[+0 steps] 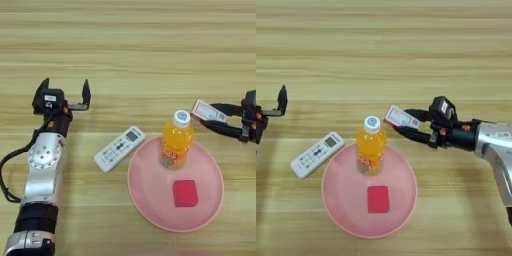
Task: Move the objects on the table
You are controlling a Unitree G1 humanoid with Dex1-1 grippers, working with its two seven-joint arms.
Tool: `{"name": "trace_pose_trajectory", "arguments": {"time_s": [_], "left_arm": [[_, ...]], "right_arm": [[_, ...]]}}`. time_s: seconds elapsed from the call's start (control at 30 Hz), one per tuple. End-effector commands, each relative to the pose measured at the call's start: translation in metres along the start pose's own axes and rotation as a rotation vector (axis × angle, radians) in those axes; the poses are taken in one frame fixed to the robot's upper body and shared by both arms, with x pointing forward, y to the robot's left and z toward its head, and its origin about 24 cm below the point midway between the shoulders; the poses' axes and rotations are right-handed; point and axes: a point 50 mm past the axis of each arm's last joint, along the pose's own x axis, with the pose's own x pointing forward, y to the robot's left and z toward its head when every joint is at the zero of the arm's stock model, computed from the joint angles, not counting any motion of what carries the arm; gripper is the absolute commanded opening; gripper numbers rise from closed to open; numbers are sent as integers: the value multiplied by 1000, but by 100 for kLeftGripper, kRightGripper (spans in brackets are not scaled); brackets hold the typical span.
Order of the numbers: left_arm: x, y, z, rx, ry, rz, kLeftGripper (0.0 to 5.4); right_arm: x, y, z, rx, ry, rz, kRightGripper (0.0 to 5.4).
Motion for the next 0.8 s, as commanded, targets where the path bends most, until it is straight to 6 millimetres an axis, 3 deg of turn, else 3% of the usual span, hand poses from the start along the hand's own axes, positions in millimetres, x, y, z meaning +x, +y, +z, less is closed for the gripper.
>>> {"name": "trace_pose_trajectory", "arguments": {"time_s": [0.03, 0.43, 0.8], "left_arm": [[3, -1, 1, 12, -6, -11, 540], [5, -2, 1, 11, -4, -12, 540], [6, -1, 0, 11, -3, -13, 540]], "right_arm": [[-11, 9, 2, -14, 31, 15, 209], [-28, 30, -10, 6, 95, 36, 209], [-17, 43, -21, 20, 136, 112, 209]]}}
